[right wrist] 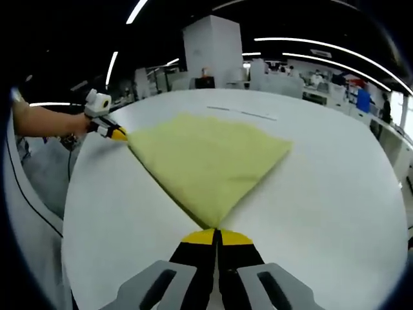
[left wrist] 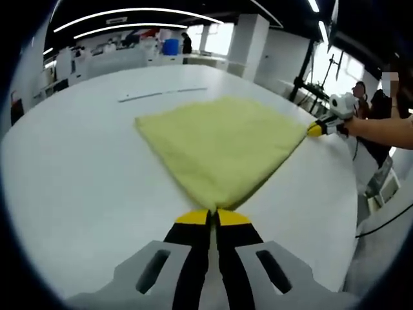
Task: Fold the garment on the visible template until the final outline fits inside the template.
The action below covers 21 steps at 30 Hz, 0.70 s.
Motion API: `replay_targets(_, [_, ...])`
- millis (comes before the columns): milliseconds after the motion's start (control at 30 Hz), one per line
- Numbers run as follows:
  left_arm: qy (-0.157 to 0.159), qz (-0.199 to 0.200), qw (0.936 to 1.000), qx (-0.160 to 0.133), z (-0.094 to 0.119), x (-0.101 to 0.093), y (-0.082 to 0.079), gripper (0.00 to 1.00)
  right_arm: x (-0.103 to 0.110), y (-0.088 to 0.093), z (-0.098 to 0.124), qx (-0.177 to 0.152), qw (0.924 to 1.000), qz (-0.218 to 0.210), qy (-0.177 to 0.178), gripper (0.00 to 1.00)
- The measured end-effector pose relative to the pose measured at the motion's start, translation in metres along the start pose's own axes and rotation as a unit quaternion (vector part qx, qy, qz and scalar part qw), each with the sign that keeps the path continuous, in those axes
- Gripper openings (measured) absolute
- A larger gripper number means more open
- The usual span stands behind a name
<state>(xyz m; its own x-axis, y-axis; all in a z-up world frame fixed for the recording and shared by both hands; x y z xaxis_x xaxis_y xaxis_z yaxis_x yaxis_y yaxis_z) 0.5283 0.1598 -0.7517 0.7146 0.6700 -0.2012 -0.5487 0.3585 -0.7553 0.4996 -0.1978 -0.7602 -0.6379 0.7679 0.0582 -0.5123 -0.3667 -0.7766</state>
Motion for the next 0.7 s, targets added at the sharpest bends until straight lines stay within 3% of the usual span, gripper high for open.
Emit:
replay_targets(367, [0.026,-0.003,0.9997,0.002,-0.001,-0.021,0.01,0.0,0.004,0.02,0.017,0.015,0.9998,0.016,-0.002,0.0])
replay_targets(700, [0.023,0.022,0.9995,-0.01,0.003,-0.024,0.015,0.0,0.011,0.024,0.025,0.009,0.9999,0.006,-0.005,0.0])
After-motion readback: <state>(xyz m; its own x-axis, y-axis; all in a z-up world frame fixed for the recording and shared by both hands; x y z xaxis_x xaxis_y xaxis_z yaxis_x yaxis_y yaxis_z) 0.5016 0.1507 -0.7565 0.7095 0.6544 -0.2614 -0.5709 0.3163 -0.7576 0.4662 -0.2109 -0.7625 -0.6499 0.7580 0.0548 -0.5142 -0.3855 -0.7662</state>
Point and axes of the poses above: the point that each gripper's makers call its tool centre point, and the gripper's own axes: z roughly backward along the fingers, x roughly to its left, y roughly out of its underside, the point moved 1 cm from there along z, roughly backward along the fingers, and after that the axes turned 2 degrees about y, right-handed, at the moved point
